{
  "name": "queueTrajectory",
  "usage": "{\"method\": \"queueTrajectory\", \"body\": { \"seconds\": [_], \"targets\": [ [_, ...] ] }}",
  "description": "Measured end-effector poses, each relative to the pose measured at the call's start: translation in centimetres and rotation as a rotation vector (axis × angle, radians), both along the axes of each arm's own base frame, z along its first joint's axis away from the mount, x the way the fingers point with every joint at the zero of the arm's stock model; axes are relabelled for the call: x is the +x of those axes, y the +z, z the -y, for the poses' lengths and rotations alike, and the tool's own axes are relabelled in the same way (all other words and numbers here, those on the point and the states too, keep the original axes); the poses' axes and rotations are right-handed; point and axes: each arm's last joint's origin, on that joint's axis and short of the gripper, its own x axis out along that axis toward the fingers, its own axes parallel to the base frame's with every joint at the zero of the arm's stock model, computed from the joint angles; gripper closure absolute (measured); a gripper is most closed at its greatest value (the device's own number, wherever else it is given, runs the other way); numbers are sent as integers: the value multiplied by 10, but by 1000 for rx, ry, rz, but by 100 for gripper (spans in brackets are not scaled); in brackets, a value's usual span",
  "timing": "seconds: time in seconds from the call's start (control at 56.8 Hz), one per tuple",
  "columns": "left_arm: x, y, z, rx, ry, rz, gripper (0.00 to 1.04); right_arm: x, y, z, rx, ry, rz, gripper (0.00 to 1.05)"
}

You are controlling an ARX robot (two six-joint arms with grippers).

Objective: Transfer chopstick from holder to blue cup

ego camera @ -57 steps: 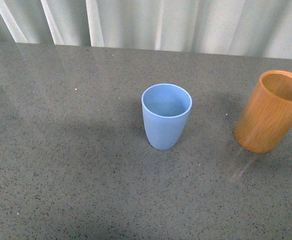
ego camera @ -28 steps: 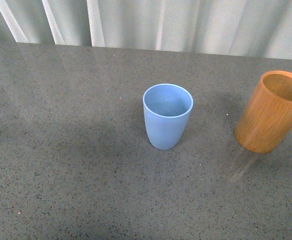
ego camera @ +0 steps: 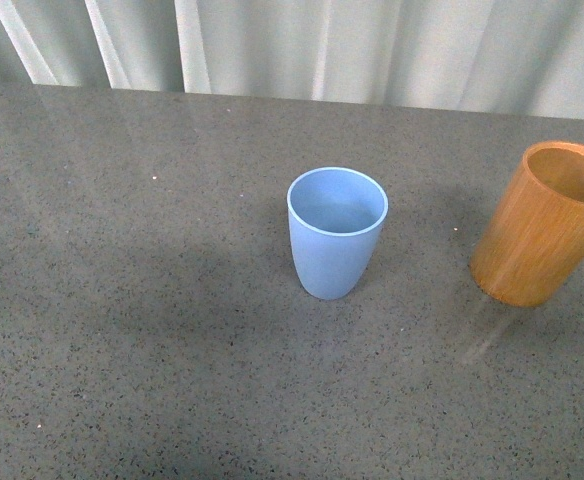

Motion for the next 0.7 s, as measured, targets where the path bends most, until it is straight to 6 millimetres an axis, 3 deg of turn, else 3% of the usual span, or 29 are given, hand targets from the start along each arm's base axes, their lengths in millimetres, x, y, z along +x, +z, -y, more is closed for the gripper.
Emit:
{"method": "queueTrajectory", "body": {
  "seconds": [0.704],
  "targets": [
    [-22,-3,0,1,0,-3,101,0,0,0,0,1,0,10]
  ]
}}
